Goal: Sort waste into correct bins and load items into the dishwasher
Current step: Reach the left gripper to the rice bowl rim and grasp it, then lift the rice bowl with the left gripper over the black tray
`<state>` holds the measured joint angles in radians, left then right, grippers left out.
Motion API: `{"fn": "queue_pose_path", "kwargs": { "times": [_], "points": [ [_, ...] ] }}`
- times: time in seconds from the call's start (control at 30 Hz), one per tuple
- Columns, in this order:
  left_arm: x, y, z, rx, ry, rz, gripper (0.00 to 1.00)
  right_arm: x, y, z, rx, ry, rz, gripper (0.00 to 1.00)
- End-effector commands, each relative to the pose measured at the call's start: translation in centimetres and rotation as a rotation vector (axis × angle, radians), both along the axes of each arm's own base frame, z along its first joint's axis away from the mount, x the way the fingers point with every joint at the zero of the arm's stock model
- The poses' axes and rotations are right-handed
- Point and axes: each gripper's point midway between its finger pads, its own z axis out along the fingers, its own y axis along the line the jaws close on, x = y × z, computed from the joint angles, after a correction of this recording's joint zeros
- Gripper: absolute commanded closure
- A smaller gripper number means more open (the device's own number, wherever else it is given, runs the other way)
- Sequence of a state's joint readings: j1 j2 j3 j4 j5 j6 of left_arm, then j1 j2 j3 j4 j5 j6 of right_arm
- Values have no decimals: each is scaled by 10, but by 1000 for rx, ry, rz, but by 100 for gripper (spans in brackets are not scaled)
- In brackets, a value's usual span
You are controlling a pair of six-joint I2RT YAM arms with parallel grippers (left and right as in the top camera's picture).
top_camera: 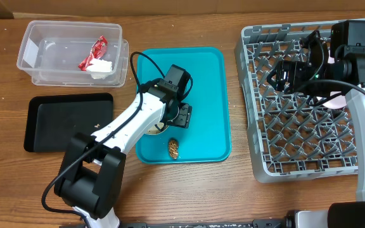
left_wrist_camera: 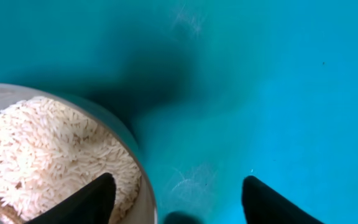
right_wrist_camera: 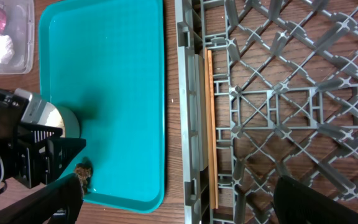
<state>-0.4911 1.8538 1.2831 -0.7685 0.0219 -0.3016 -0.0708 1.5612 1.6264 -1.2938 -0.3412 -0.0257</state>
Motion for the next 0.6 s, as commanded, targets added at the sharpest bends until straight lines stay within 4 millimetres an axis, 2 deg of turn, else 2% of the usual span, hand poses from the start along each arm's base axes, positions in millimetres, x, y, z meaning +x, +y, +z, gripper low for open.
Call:
{"fn": "queue_pose_path", "kwargs": {
  "times": [0.0,0.3,0.5,0.57],
  "points": [
    [1,-1,-4,1,-1,7,36,2,2,3,11,-12,4,0],
    [-1,0,-19,22,33,7,39,2,2,3,11,-12,4,0],
    [1,0,-19,19,25,8,56,2,2,3,10,-12,4,0],
    [0,0,-19,20,26,8,66,2,2,3,10,-12,4,0]
  ]
}}
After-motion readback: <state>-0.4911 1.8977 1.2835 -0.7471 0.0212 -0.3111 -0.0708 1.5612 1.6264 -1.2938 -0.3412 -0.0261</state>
